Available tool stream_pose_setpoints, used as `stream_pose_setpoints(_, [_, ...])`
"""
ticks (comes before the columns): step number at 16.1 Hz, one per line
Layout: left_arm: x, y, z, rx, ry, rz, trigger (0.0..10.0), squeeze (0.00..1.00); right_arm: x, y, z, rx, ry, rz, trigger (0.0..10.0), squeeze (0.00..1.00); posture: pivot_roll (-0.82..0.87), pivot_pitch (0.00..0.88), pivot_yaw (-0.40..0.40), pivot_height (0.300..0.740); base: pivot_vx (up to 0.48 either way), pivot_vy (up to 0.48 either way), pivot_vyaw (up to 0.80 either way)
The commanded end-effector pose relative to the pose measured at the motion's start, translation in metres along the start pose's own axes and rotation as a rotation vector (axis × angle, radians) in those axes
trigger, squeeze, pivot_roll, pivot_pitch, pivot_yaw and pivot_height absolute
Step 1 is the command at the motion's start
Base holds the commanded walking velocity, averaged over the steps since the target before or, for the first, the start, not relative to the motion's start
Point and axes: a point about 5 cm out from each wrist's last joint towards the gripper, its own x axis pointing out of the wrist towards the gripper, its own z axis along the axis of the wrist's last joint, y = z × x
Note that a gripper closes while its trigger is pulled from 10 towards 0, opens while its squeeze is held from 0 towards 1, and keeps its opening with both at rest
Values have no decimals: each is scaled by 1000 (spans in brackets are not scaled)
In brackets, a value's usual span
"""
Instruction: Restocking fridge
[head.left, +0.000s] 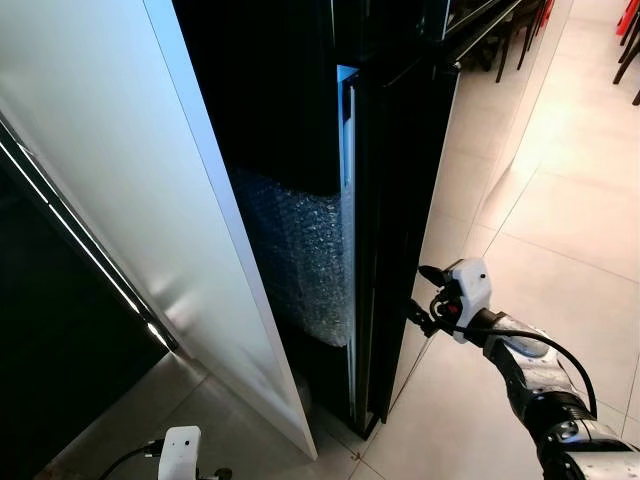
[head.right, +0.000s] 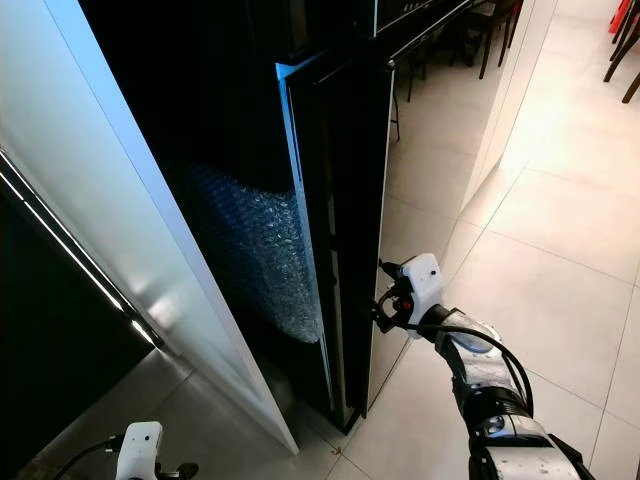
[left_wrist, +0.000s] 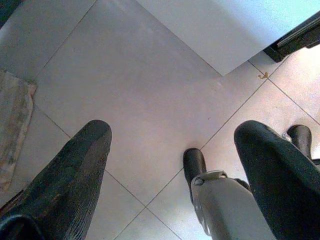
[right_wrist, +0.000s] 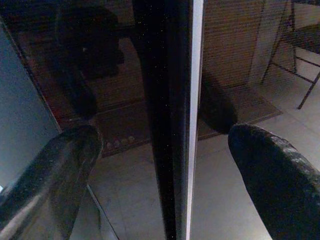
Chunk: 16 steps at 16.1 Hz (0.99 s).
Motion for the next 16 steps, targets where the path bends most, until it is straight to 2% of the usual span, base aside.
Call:
stream_pose_setpoints(1, [-1,3,-3,-15,8,10,10000,0,10,7,5,3,-6,52,10000,0,-119,10,98,740,0,0,0])
stream_pose_setpoints(4, [-1,3,-2,-16,9,10,10000,0,12,9,3,20,-12,39,10000,0,-120,10,96,740,0,0,0])
stream_pose_setpoints(7, [-1,3,-2,-18,8,8,10000,0,-2,8,-14,88,-54,-69,10000,0,-121,14,93,740,0,0,0])
stream_pose_setpoints(11, [-1,2,-4,-17,11,8,10000,0,-36,15,-40,107,-85,-122,10000,0,-125,17,91,740,0,0,0])
stream_pose_setpoints(12, [-1,2,-4,-14,12,6,10000,0,-53,18,-52,127,-83,-165,10000,0,-132,19,92,740,0,0,0])
stream_pose_setpoints(13, [-1,3,-3,-13,12,6,10000,0,-58,18,-56,135,-77,-186,10000,0,-134,19,92,740,0,0,0])
stream_pose_setpoints(14, [-1,3,-3,-6,12,3,10000,0,-65,17,-69,184,-39,-230,10000,0,-139,18,93,740,0,0,0])
stream_pose_setpoints(15, [0,2,-2,-1,11,2,10000,0,-74,19,-93,234,75,-297,10000,0,-137,18,93,740,0,0,0])
stream_pose_setpoints(16, [0,2,-2,2,11,2,10000,0,-78,22,-103,249,132,-320,10000,0,-134,14,93,740,0,0,0])
